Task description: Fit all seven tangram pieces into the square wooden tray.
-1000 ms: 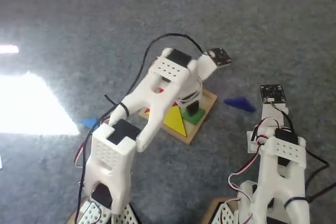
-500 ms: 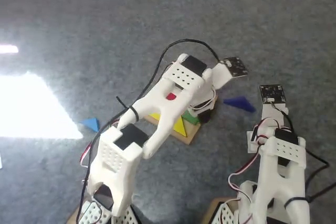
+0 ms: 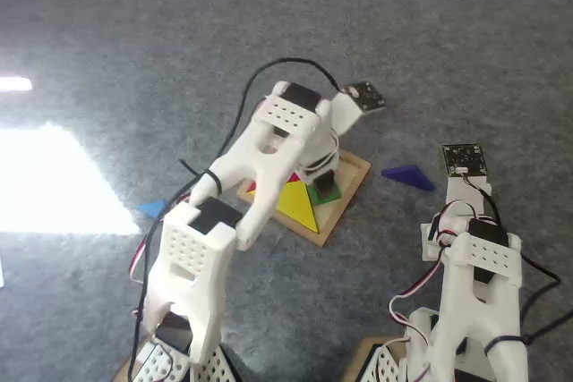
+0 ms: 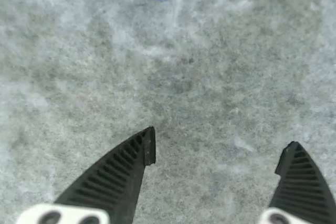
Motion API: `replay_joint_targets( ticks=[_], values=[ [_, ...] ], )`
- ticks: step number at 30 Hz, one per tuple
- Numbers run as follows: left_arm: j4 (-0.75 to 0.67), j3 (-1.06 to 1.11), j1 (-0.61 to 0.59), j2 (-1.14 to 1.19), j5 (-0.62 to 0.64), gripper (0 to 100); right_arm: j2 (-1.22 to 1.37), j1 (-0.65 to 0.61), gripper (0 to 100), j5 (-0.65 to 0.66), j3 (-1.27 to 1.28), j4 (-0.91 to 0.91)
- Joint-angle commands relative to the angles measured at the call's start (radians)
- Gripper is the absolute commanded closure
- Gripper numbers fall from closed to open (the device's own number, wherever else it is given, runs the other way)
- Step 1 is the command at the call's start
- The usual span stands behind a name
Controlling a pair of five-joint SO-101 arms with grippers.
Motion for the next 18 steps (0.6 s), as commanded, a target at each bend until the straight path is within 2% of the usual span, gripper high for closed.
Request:
replay_joint_targets(
  ticks=[1,7,12,15,18],
  values=[
    [0.023,-0.097,-0.032,-0.018,-0.026,75,-0.025,-0.005,63.4,-0.002,-0.035,-0.018],
    [0.206,-0.262,-0.04,-0.144,-0.008,75,-0.025,-0.005,63.4,-0.002,-0.035,-0.019],
    [0.301,-0.288,-0.17,-0.359,0.049,75,-0.025,-0.005,63.4,-0.002,-0.035,-0.019],
    [0.272,-0.16,-0.255,-0.483,0.06,75,-0.025,-0.007,63.4,-0.002,-0.035,-0.019],
    [0.143,0.062,-0.236,-0.535,0.055,75,-0.025,-0.007,63.4,-0.002,-0.035,-0.019]
  ],
)
